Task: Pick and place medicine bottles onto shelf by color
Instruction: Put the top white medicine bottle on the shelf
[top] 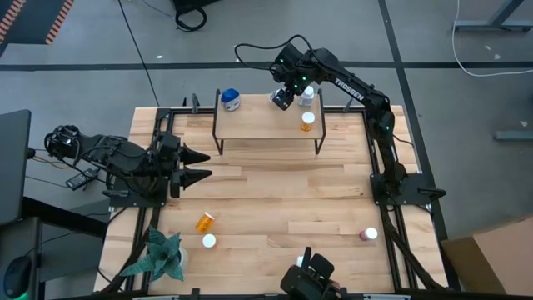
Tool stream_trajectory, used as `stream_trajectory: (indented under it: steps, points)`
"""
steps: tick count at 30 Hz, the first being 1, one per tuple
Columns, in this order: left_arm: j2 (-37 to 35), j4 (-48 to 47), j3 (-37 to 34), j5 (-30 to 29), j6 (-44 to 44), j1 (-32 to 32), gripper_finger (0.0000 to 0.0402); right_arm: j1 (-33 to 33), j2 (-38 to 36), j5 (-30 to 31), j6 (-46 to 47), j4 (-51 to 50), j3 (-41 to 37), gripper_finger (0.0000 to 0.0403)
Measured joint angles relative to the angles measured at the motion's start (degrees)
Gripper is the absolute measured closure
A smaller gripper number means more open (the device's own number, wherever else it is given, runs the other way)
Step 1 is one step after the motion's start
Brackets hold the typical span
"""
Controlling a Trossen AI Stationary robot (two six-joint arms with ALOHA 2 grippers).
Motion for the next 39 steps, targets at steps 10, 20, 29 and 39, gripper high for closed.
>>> stream_trajectory:
  steps: [10,20,29,39]
  points:
    - [0.00,0.04,0.00,0.02,0.01,0.00,0.0111,0.03,-0.52,-0.17,-0.35,-2.91,-0.07,0.0187]
    - [0.00,-0.30,0.00,-0.68,0.60,0.32,0.0111,0.71,-2.39,-0.97,-1.63,-5.72,0.31,0.0187]
    - [0.00,-0.57,0.00,-0.83,0.63,2.21,0.0111,2.71,-3.26,-5.17,-0.43,-12.42,0.33,0.0187]
    - [0.00,-0.87,0.00,-0.81,0.61,2.54,0.0111,7.72,-3.26,-5.29,1.17,-12.89,0.35,0.0187]
